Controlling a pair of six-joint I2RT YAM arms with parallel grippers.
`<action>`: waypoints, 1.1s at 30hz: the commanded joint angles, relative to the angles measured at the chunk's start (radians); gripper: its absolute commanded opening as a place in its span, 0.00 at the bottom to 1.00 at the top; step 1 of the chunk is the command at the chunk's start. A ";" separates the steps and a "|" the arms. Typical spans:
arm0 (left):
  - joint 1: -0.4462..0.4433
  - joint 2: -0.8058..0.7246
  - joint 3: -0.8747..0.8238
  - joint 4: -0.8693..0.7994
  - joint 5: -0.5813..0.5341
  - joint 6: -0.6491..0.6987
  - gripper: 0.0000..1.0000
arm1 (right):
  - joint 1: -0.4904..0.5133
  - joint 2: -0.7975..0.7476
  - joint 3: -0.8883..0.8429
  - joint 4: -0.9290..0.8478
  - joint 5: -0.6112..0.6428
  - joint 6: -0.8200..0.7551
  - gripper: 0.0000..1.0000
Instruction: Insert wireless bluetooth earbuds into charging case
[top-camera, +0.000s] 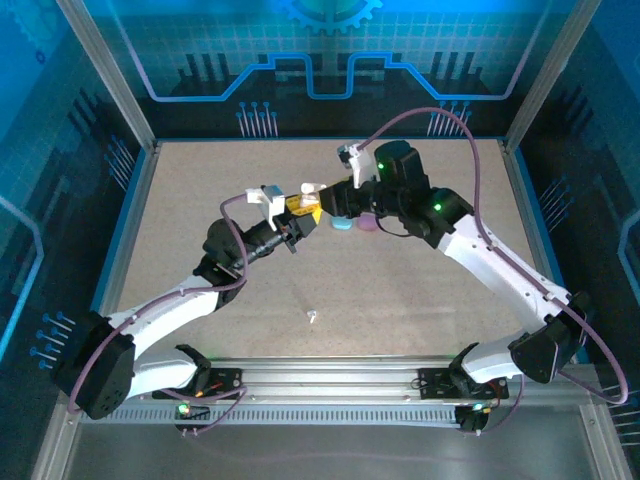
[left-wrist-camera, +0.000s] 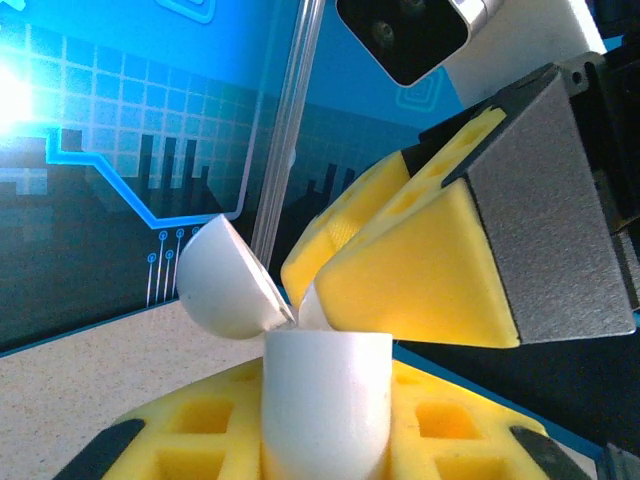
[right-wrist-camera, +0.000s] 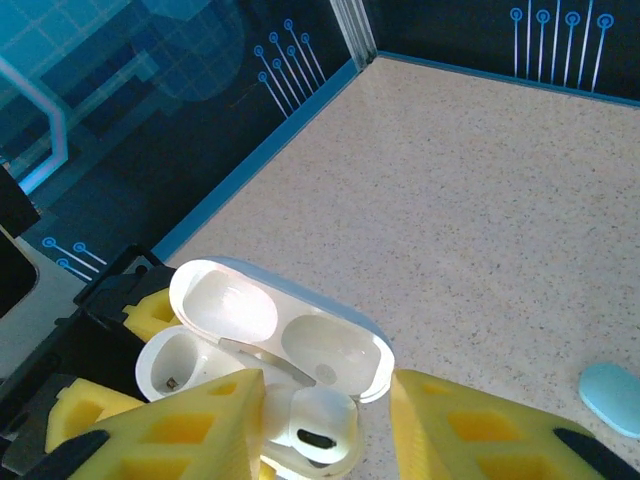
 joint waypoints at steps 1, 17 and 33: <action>-0.006 0.001 -0.005 0.099 -0.012 -0.014 0.19 | -0.020 -0.028 0.009 -0.003 -0.052 0.036 0.41; -0.007 0.011 -0.014 0.143 -0.007 -0.022 0.19 | -0.089 -0.084 -0.037 0.109 -0.189 0.118 0.59; -0.006 0.019 -0.013 0.168 0.013 -0.033 0.19 | -0.153 -0.068 -0.077 0.141 -0.302 0.164 0.42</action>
